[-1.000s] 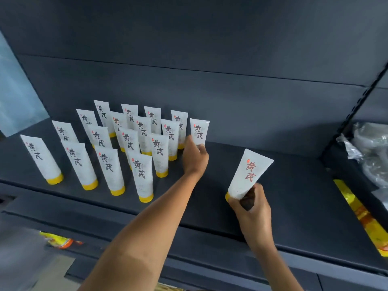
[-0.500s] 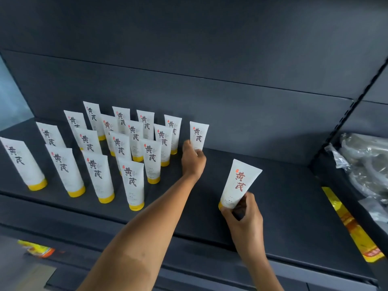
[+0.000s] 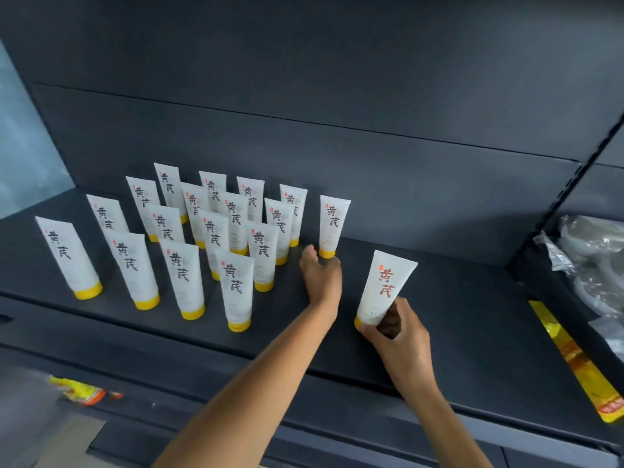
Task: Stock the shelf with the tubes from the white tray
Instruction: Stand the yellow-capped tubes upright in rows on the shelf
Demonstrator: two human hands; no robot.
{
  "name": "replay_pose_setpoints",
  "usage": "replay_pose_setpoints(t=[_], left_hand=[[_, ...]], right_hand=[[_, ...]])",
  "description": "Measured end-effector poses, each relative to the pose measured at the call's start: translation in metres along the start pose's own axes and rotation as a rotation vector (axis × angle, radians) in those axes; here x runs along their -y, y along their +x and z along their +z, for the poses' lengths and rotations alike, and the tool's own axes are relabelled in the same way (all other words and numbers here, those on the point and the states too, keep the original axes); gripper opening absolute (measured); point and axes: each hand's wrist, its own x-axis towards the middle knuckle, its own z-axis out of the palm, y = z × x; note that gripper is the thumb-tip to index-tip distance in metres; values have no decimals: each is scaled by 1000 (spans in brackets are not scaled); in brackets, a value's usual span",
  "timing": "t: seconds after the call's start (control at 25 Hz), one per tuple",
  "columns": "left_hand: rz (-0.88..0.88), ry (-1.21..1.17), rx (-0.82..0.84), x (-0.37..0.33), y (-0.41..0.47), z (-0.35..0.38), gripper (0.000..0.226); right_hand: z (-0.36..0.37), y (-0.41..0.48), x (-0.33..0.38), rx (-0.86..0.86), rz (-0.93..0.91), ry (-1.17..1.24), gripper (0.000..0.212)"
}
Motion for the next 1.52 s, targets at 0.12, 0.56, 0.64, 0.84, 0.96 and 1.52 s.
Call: replay_pose_setpoints(t=[0.12,0.56,0.64,0.84,0.96,1.52], left_hand=[[-51,-146,50,0,-31,-18,29],[47,21,179,9,-19,-51,43],[32,19,196,9,-21,-51,47],[-35,35,202,9,-14,-53,54],[-68,36,216,11,-9,-55,54],[4,77,215,19,-5,-54,59]], right_hand=[[16,23,4,50,-13,-69,34],[95,105,7,101,-116,-406,29],[105,112,6,108,-133,-411,27],[113,118,9,121,-83,-388,33],[114,117,8,106,-81,-385,34],[107,106,14,72,77,-357,63]])
